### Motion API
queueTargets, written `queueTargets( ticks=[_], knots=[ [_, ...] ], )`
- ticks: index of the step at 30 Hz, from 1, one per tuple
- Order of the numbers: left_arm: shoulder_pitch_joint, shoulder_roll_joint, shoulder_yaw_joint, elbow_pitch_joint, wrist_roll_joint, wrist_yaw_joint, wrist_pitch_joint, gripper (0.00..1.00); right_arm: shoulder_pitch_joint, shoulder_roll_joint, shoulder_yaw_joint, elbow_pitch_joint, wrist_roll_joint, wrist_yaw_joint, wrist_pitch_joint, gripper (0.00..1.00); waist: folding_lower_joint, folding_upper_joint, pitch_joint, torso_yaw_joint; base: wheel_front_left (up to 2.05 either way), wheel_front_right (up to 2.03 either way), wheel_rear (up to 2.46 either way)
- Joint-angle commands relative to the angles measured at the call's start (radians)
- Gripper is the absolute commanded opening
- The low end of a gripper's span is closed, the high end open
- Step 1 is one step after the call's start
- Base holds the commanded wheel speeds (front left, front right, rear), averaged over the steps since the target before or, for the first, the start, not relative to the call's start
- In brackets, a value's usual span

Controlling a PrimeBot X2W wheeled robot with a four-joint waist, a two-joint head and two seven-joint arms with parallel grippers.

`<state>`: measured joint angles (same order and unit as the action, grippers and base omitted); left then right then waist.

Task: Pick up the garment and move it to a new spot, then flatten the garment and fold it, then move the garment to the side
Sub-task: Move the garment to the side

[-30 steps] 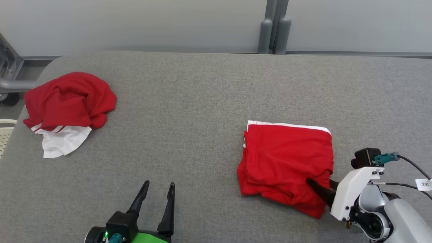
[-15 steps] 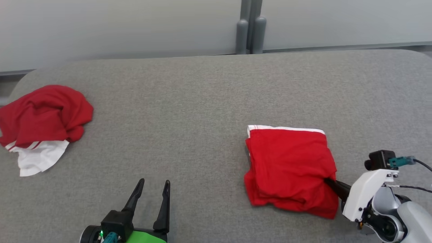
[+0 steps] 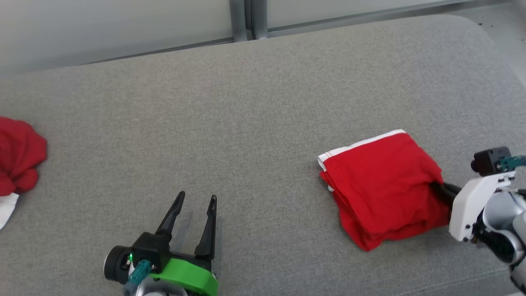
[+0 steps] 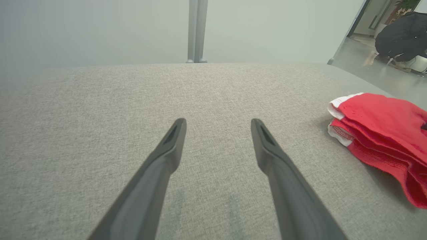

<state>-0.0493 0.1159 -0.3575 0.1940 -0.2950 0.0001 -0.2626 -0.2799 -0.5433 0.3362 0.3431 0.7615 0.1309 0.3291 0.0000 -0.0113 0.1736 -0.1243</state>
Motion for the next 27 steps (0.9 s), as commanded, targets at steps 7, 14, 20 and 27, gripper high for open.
queueTargets(
  ticks=[7,14,20,27],
  knots=[
    [-0.074,-0.012,-0.011,0.013,0.021,-0.011,-0.003,1.00,-0.236,-0.136,0.098,0.003,-0.067,0.000,-0.010,0.00,0.0000,0.0113,0.126,0.006,0.00,0.00,0.00],
    [-0.097,-0.003,-0.007,0.007,0.035,-0.006,-0.003,1.00,-0.383,-0.201,0.095,0.111,-0.043,0.000,-0.014,0.00,0.0000,0.0113,0.185,0.030,0.00,0.00,0.00],
    [-0.099,0.023,0.002,-0.012,0.043,0.006,0.002,1.00,-0.406,-0.255,0.044,0.239,-0.002,0.000,-0.060,0.00,0.0000,0.0113,0.219,0.030,0.00,0.00,0.00],
    [-0.084,0.056,0.005,-0.043,0.051,0.017,0.033,1.00,-0.396,-0.293,0.006,0.392,0.003,0.000,-0.128,0.00,0.0000,0.0113,0.236,0.018,0.00,0.00,0.00]
  ],
)
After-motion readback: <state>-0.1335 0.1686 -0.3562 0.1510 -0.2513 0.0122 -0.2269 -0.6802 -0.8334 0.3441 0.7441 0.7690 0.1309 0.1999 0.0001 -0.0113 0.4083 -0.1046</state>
